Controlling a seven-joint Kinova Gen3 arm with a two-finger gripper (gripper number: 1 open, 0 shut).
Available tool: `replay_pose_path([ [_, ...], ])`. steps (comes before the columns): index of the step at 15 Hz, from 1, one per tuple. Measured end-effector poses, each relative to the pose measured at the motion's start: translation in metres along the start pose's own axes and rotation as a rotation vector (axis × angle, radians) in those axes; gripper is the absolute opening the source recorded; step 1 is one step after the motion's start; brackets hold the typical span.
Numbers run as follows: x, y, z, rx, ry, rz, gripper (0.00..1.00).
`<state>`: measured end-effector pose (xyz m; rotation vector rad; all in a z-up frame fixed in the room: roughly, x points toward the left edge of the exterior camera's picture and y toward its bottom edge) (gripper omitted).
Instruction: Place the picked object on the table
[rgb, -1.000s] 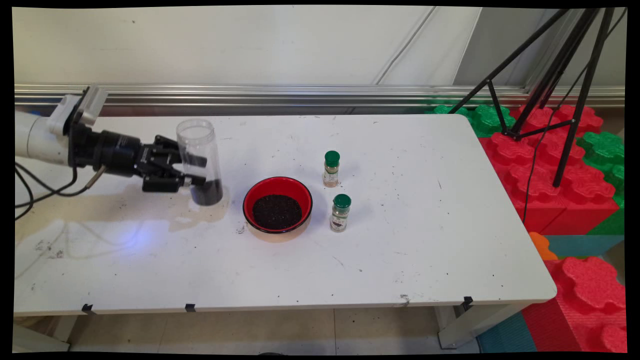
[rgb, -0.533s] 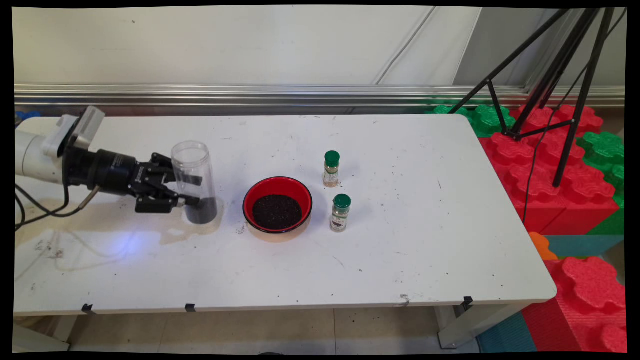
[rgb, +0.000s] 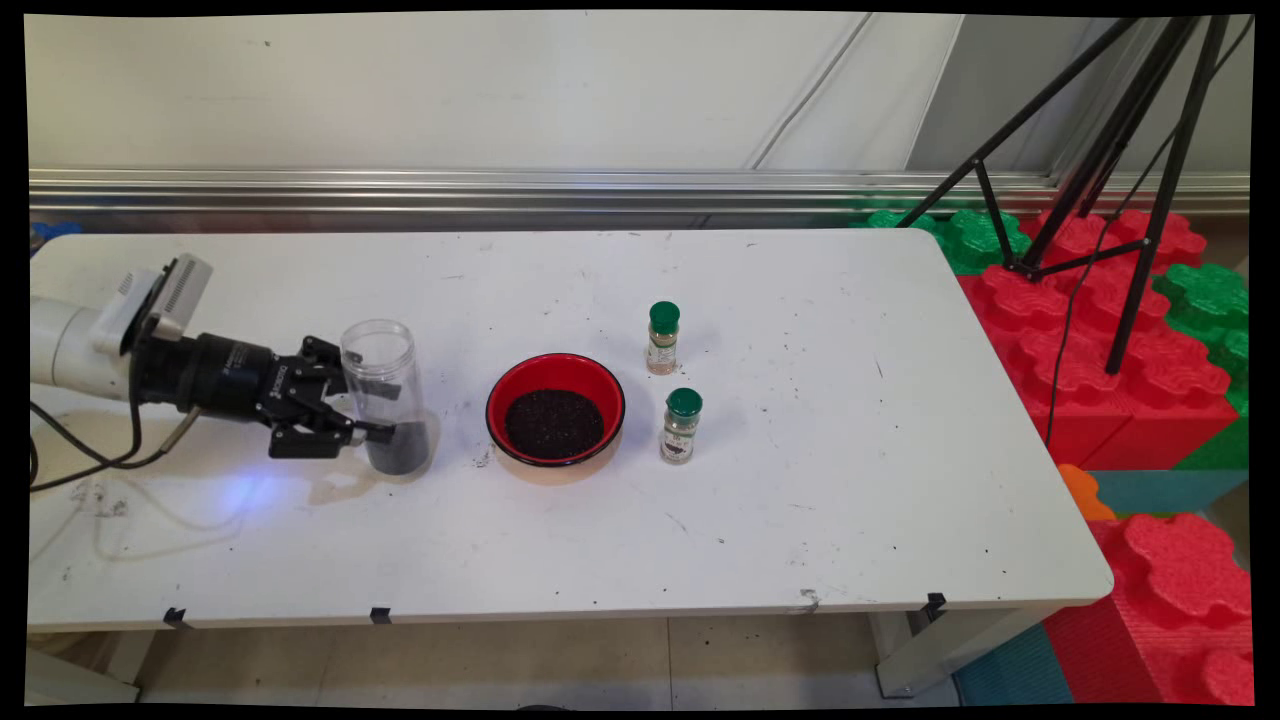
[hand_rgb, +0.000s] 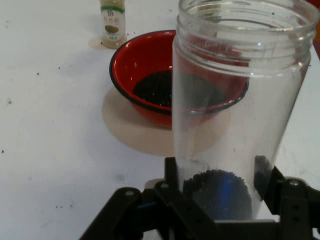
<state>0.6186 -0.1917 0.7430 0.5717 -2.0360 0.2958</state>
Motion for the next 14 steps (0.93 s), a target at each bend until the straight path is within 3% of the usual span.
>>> replay_pose_path([
  [10, -0.022, 0.006, 0.013, -0.002, 0.021, 0.014, 0.00],
  [11, -0.023, 0.006, 0.014, -0.003, 0.023, 0.015, 1.00],
  [14, -0.026, 0.008, 0.016, -0.004, 0.030, 0.018, 1.00],
])
